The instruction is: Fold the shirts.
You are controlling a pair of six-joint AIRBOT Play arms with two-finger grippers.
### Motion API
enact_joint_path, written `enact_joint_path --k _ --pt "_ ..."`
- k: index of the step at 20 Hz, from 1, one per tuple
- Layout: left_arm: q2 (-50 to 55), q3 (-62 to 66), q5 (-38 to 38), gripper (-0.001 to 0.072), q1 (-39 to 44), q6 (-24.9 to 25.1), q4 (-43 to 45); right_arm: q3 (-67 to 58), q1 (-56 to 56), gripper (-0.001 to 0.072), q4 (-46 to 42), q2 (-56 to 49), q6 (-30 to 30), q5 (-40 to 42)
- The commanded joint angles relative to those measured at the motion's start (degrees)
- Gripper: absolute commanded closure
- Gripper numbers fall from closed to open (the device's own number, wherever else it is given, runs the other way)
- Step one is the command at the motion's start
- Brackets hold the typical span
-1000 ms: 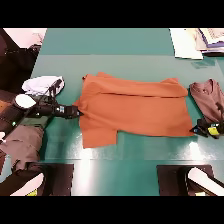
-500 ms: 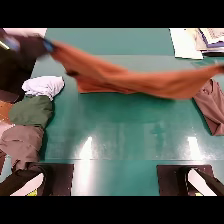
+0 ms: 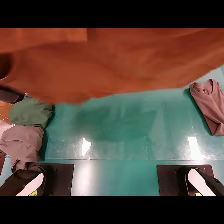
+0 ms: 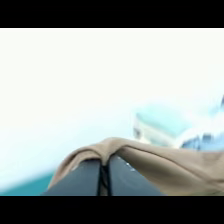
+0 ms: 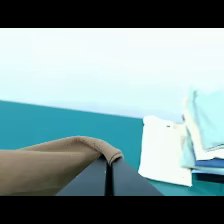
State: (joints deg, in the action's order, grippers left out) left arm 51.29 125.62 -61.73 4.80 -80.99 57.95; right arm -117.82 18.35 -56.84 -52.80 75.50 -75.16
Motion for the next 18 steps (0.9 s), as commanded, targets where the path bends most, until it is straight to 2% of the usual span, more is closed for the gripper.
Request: enact_joint_path --k 1,4,8,11,14,18 --pt "-3.6 1.7 3.1 0.0678 0.0 -2.8 -0.5 1.8 3.3 0.0697 -0.3 3.5 0.2 0.6" --pt "-3.6 -2.6 -1.1 0.0678 0.0 -2.7 0.6 7.6 4.6 0.0697 -0.2 4.9 0.1 -1.2" --pt "0.3 -20.6 -5.7 0.0678 0.0 -2.6 1.8 8.5 0.7 0.0698 -0.4 -4.6 0.1 -10.8" --pt "9.2 -28.9 -9.0 0.0678 0.0 -2.0 2.7 8.5 -4.5 0.0698 -0.7 -15.9 0.6 -16.7" --pt "20.8 -30.4 -10.9 0.0677 0.0 0.1 3.1 8.5 -9.0 0.0698 -6.4 -28.5 3.2 -21.5" --pt "35.3 -30.4 -6.2 0.0677 0.0 3.0 3.4 8.5 -12.5 0.0698 -10.9 -42.7 3.6 -20.0"
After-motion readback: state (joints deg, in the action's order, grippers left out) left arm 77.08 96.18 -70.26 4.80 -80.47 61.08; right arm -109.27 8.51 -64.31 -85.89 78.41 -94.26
